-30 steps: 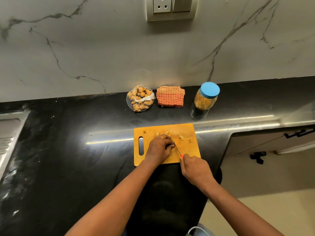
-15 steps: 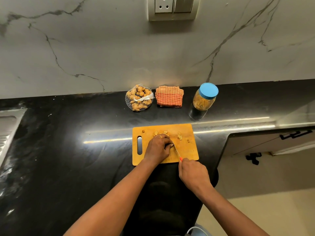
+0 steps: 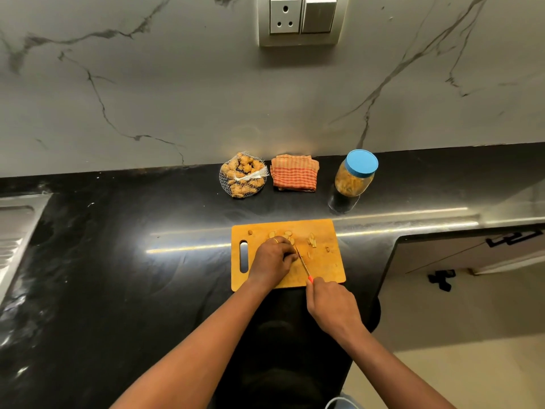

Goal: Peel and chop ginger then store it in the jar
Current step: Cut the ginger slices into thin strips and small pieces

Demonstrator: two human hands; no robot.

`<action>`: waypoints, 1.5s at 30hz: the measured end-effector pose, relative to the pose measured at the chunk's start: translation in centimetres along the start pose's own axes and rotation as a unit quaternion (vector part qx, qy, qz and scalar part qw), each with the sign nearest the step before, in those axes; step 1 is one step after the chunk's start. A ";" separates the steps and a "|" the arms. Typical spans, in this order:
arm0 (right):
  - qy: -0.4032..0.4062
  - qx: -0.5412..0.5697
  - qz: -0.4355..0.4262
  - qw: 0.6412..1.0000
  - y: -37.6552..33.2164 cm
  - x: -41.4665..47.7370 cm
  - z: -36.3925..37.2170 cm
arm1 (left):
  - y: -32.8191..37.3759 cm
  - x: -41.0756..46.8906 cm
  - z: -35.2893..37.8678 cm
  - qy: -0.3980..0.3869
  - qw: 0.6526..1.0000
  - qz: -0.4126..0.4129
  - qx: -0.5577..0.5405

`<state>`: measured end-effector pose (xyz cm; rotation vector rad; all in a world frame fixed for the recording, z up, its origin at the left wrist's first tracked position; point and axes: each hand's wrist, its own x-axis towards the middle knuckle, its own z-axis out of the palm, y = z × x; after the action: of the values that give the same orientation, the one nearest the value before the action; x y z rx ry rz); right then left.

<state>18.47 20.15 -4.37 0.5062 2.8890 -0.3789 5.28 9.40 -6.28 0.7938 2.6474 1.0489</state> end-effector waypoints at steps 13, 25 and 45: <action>-0.015 -0.032 -0.012 0.999 1.3 1.3 -0.3 | 0.1 0.2 -0.4 -0.010 1.000 -0.003 0.003; -0.004 -0.028 0.012 1.000 2.5 2.2 -0.9 | 1.1 4.1 -2.9 -0.062 0.984 0.012 0.169; 0.009 -0.005 0.017 1.000 1.8 1.4 -0.5 | 1.1 4.5 -3.2 -0.142 0.954 0.092 0.247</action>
<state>17.79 22.40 -4.55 0.5591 2.8949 -0.3553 0.80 10.64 -3.07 1.2019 2.6357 0.2563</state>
